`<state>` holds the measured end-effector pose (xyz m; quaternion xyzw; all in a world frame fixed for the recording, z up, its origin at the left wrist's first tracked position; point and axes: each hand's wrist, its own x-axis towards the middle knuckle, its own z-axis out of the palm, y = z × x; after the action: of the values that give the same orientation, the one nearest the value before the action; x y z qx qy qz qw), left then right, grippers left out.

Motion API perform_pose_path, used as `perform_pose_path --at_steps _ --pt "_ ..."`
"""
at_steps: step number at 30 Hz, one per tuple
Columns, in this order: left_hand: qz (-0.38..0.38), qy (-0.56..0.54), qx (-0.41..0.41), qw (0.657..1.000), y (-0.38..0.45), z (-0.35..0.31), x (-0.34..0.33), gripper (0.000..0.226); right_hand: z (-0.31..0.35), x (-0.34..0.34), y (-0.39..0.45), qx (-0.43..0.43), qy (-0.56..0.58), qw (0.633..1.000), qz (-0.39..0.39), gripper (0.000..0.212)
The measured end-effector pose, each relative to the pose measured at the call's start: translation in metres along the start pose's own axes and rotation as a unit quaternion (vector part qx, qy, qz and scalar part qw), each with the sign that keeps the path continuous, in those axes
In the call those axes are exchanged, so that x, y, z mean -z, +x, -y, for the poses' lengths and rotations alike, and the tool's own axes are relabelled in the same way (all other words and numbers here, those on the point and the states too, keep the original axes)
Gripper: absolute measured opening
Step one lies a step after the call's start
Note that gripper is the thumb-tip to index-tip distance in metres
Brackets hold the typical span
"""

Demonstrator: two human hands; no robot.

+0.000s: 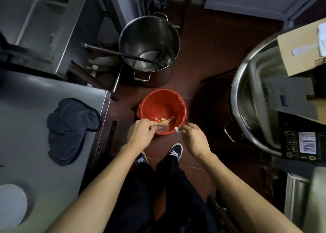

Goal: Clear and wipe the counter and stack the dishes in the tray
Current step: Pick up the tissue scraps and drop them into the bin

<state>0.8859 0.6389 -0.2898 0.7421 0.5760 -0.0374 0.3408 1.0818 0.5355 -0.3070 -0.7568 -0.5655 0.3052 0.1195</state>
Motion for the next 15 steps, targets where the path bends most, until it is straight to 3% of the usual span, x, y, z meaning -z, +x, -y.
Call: perform_pose_path --at_steps 15 --pt "0.044 -0.026 0.051 0.997 0.146 0.096 -0.143 0.022 -0.085 -0.161 0.110 -0.132 0.116 0.984 -0.028 0.016"
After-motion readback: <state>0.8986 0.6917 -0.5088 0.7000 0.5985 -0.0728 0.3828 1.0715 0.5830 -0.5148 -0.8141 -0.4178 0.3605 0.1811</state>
